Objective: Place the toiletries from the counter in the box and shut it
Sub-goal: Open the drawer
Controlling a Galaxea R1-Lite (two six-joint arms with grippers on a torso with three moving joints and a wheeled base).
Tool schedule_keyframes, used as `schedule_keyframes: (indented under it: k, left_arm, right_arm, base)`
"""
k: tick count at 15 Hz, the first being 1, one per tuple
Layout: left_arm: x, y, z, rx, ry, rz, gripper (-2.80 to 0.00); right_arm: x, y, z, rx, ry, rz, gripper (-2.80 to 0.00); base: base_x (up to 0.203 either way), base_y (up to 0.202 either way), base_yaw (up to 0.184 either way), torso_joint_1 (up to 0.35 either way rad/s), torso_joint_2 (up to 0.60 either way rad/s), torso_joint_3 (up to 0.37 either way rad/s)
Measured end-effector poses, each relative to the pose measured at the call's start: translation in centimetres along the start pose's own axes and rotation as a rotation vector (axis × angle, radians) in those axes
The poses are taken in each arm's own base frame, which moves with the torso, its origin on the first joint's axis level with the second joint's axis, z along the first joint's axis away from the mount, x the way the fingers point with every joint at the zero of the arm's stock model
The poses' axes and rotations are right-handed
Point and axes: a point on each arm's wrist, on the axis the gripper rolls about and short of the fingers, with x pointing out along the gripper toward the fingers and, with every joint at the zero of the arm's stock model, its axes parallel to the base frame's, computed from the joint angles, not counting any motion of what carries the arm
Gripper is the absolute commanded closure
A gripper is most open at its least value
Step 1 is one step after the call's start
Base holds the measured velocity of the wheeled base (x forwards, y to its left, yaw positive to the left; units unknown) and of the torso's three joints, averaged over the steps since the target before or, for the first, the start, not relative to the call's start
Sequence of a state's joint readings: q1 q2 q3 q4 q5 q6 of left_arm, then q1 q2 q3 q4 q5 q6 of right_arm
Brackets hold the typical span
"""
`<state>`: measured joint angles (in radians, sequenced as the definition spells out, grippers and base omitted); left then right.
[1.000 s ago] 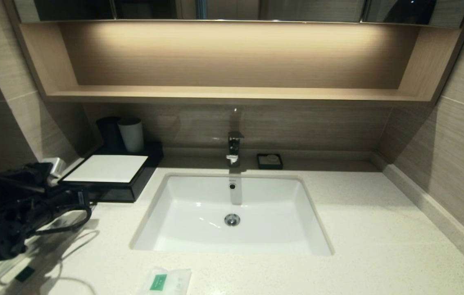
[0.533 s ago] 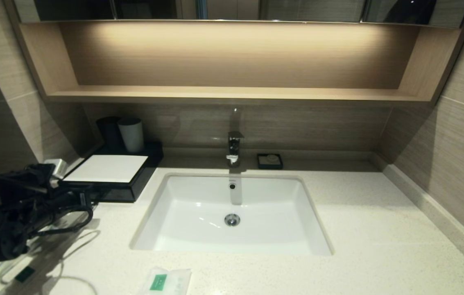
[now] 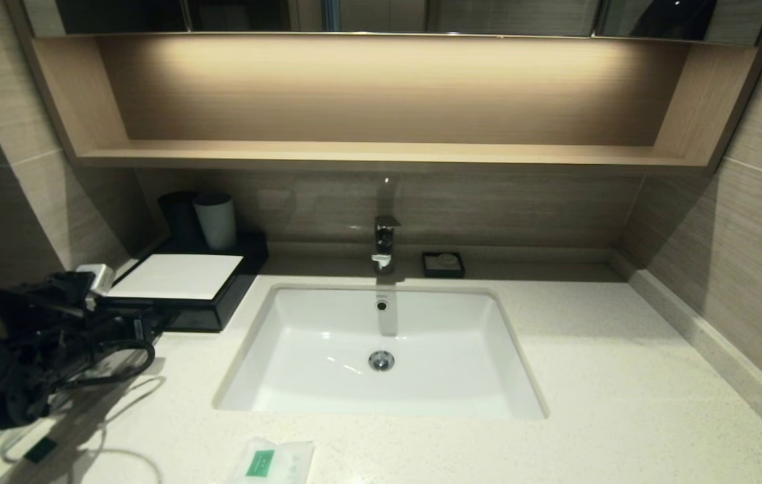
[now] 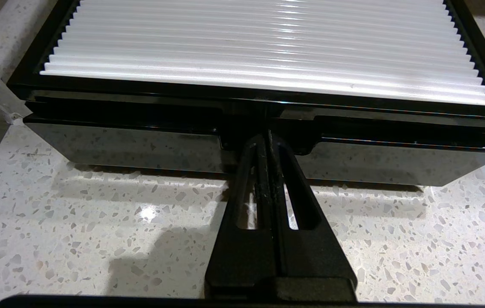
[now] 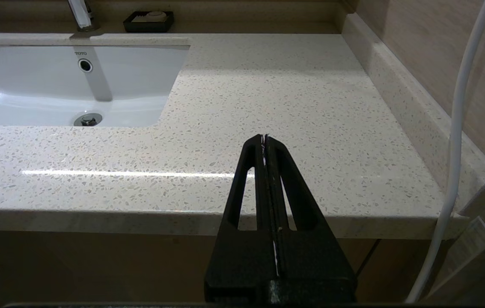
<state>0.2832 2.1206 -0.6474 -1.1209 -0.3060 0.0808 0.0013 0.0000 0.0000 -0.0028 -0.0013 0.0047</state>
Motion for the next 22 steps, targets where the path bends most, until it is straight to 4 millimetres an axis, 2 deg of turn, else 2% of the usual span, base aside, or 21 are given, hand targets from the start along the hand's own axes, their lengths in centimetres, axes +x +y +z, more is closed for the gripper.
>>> schedule_keyframes:
  k: [22]
  left_arm:
    - [1.1, 0.3, -0.5, 0.04, -0.031, 0.002, 0.0]
  right_arm:
    - [0.0, 0.0, 0.0, 0.0, 0.0, 0.0, 0.0]
  base:
    - [0.0, 0.0, 0.0, 0.0, 0.0, 0.0]
